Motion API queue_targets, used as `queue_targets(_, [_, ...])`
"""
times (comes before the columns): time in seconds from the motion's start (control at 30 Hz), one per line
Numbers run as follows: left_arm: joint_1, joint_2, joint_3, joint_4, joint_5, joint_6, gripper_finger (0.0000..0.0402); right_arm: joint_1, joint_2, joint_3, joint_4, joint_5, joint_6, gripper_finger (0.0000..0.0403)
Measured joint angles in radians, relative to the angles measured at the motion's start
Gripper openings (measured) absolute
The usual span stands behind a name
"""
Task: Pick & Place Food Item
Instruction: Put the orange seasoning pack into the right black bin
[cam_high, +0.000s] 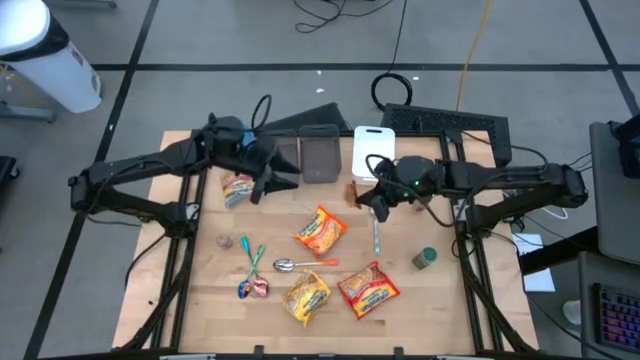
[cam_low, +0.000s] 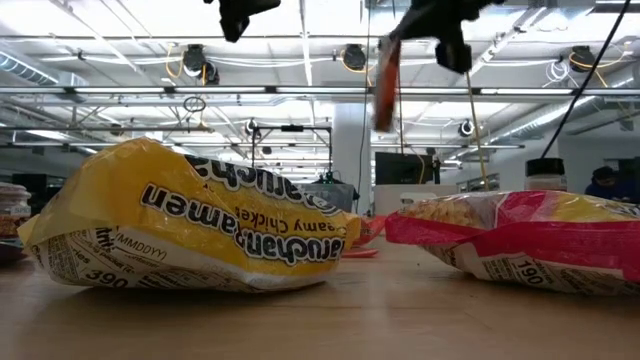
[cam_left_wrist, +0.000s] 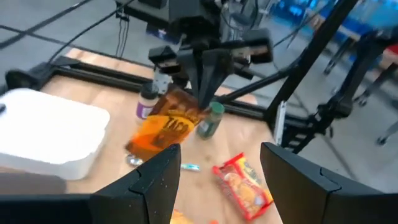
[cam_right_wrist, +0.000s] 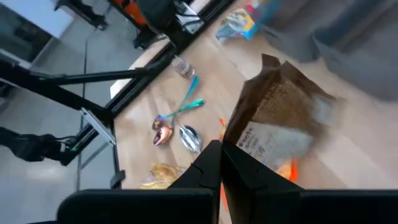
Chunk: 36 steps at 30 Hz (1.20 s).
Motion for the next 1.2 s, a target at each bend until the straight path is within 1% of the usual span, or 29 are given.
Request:
queue_targets(0.1, [-0.005,0.050,0.091,-0.052,0.005,0.061,0.0232,0.000,0.022,0.054,-0.033,-0.012,-0.052,0.0000])
queue_targets(0.17, [-0.009,0.093,0.146,-0.068,0.030,0.084,0.0232,0.000,0.046,0.090,-0.050,-0.048,-0.088,0.0000])
queue_targets(0.23, [-0.012,0.138,0.193,-0.077,0.068,0.098,0.0232,0.000,0.078,0.134,-0.047,-0.078,-0.125,0.0000])
queue_targets(0.3, [-0.012,0.182,0.236,-0.081,0.113,0.100,0.0232,0.000,0.103,0.172,-0.093,-0.083,-0.158,0.0000])
queue_targets(0.47, [-0.011,0.260,0.300,-0.087,0.201,0.111,0.0232,0.000,0.136,0.247,-0.120,-0.105,-0.231,0.0000])
queue_targets(0.57, [-0.011,0.294,0.317,-0.090,0.236,0.113,0.0232,0.000,0.142,0.277,-0.132,-0.127,-0.264,0.0000])
queue_targets(0.67, [-0.011,0.310,0.318,-0.089,0.236,0.133,0.0232,0.004,0.143,0.292,-0.130,-0.137,-0.287,0.0000])
queue_targets(0.87, [-0.007,0.326,0.319,-0.058,0.226,0.160,0.0232,0.005,0.142,0.295,-0.110,-0.209,-0.308,0.0000])
queue_targets(1.07, [0.004,0.333,0.319,-0.015,0.222,0.156,0.0232,0.005,0.154,0.294,-0.089,-0.237,-0.326,0.0000])
queue_targets(1.2, [0.002,0.338,0.319,-0.023,0.228,0.156,0.0232,0.003,0.162,0.295,-0.049,-0.260,-0.338,0.0000])
